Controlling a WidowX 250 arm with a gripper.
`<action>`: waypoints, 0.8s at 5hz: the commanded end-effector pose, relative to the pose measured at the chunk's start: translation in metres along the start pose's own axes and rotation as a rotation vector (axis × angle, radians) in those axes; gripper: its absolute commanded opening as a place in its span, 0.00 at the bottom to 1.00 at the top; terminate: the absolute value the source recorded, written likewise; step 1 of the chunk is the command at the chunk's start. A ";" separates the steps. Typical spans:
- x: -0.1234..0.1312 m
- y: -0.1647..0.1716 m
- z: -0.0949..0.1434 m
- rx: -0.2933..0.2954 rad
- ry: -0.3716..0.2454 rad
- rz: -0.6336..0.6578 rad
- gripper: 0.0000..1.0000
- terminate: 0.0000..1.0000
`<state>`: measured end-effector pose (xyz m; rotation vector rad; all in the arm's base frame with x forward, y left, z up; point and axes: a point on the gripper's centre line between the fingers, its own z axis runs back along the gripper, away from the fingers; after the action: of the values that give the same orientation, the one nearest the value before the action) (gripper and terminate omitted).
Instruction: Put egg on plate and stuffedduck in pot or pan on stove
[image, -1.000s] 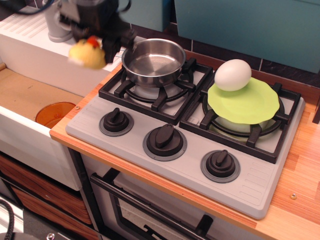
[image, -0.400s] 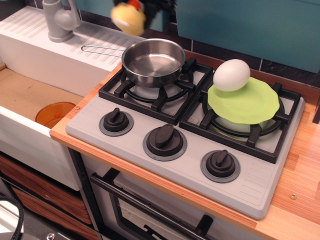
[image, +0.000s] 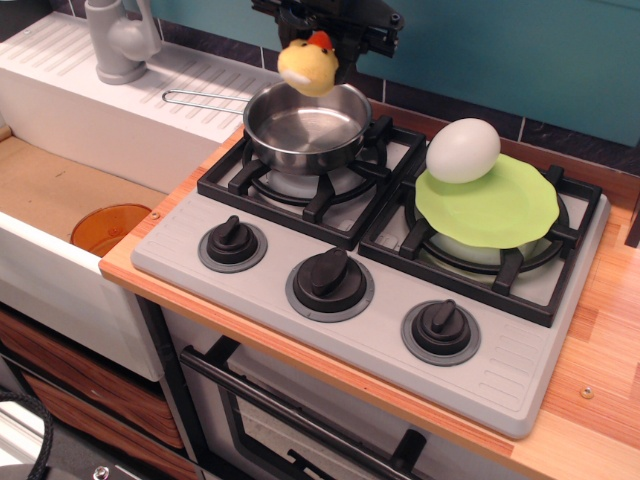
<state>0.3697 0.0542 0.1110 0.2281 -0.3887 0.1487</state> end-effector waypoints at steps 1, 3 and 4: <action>0.011 -0.002 0.003 -0.005 -0.049 -0.010 1.00 0.00; 0.004 -0.003 0.022 0.015 -0.022 0.000 1.00 0.00; 0.000 -0.007 0.037 0.039 -0.010 0.009 1.00 0.00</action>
<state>0.3471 0.0434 0.1204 0.2681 -0.3316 0.1636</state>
